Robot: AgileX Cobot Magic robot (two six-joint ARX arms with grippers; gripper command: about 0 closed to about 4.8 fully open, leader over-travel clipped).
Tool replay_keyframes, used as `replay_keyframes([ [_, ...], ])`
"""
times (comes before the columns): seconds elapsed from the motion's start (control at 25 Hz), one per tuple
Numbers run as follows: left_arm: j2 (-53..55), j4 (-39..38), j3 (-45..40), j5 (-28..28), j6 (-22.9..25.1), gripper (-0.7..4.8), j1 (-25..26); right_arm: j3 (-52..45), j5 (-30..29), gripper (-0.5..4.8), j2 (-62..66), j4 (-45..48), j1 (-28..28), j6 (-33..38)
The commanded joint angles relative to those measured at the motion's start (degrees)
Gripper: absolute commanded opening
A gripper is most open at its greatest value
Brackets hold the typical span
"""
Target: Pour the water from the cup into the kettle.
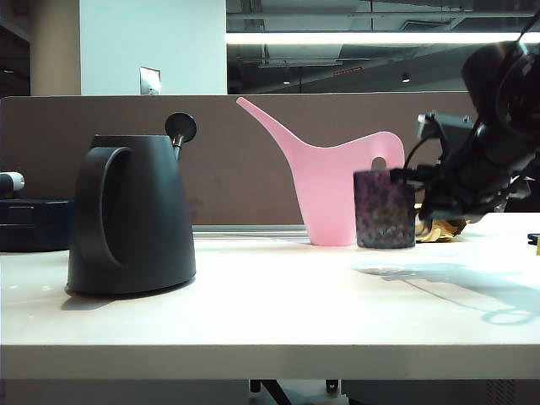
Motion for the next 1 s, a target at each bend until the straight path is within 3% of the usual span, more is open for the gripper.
replay_keyframes([
  [0.04,0.0,0.8,0.1,0.2,-0.2,-0.05,0.0,0.4,-0.2,-0.06,1.3,3.0,0.0,0.9],
  [0.48,0.0,0.8,0.2,0.2,-0.2,-0.05,0.0,0.5,-0.2,-0.05,5.9,5.6,0.1,0.9],
  [0.64,0.0,0.8,0.2,0.2,-0.2,-0.05,0.0,0.5,-1.5,1.22,5.7,2.6,0.1,0.8],
  [1.0,0.0,0.8,0.2,0.2,-0.2,-0.05,0.0,0.5,-1.4,1.22,1.7,-3.9,0.0,0.4],
])
